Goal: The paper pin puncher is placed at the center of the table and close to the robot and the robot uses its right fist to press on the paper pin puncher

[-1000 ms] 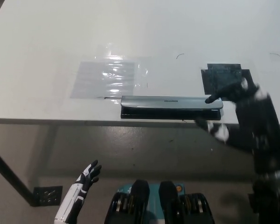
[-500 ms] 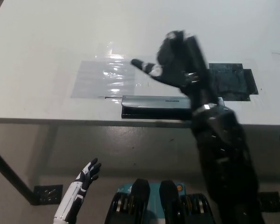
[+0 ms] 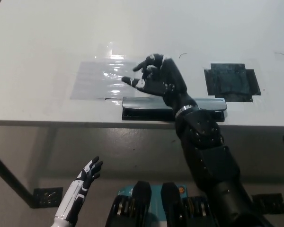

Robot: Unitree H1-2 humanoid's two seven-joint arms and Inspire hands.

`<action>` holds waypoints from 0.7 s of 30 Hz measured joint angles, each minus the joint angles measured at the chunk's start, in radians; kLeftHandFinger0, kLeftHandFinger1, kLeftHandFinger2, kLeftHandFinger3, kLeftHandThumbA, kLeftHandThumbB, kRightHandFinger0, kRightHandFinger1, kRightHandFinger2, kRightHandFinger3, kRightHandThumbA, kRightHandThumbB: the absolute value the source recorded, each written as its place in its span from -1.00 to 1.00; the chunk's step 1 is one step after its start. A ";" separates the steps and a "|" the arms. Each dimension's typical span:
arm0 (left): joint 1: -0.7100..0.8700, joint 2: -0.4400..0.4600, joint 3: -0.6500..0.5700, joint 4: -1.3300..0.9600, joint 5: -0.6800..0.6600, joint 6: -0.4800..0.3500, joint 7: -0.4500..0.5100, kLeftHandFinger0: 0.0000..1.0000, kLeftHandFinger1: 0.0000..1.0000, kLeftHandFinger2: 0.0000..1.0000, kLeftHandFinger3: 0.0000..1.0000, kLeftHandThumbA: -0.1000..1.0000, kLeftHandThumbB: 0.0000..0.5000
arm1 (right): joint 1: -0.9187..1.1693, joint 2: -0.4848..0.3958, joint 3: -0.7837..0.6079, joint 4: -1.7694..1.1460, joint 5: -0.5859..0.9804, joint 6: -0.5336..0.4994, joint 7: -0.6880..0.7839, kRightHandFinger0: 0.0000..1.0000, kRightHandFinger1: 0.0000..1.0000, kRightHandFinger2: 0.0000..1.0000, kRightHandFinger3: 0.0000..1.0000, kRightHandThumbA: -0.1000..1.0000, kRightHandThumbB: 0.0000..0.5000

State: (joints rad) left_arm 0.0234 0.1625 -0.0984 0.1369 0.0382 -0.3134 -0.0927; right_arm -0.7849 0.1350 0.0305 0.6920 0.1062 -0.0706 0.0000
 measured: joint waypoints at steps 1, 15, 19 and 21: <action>0.000 0.000 0.000 0.000 0.000 0.000 0.000 1.00 1.00 1.00 1.00 1.00 0.24 | -0.006 -0.001 -0.005 0.031 -0.001 -0.009 -0.003 -0.64 -0.52 -0.13 -0.31 1.00 -0.07; -0.005 0.003 0.000 0.002 0.001 0.000 0.000 1.00 1.00 1.00 1.00 1.00 0.40 | -0.044 -0.021 -0.051 0.197 -0.006 -0.133 -0.026 -0.99 -0.56 -0.06 -0.20 1.00 -0.16; -0.005 0.005 0.000 0.002 0.002 0.000 0.000 1.00 1.00 1.00 1.00 1.00 0.34 | -0.044 -0.022 -0.052 0.209 -0.006 -0.157 -0.026 -0.94 -0.45 0.05 -0.08 1.00 -0.24; -0.006 0.006 0.001 0.002 0.003 0.000 0.000 1.00 1.00 1.00 1.00 1.00 0.38 | -0.044 -0.023 -0.056 0.213 -0.005 -0.166 -0.023 -1.00 -0.63 -0.13 -0.16 1.00 -0.17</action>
State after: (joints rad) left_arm 0.0174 0.1682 -0.0979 0.1389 0.0414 -0.3136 -0.0926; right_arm -0.8288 0.1118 -0.0251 0.9048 0.1016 -0.2361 -0.0229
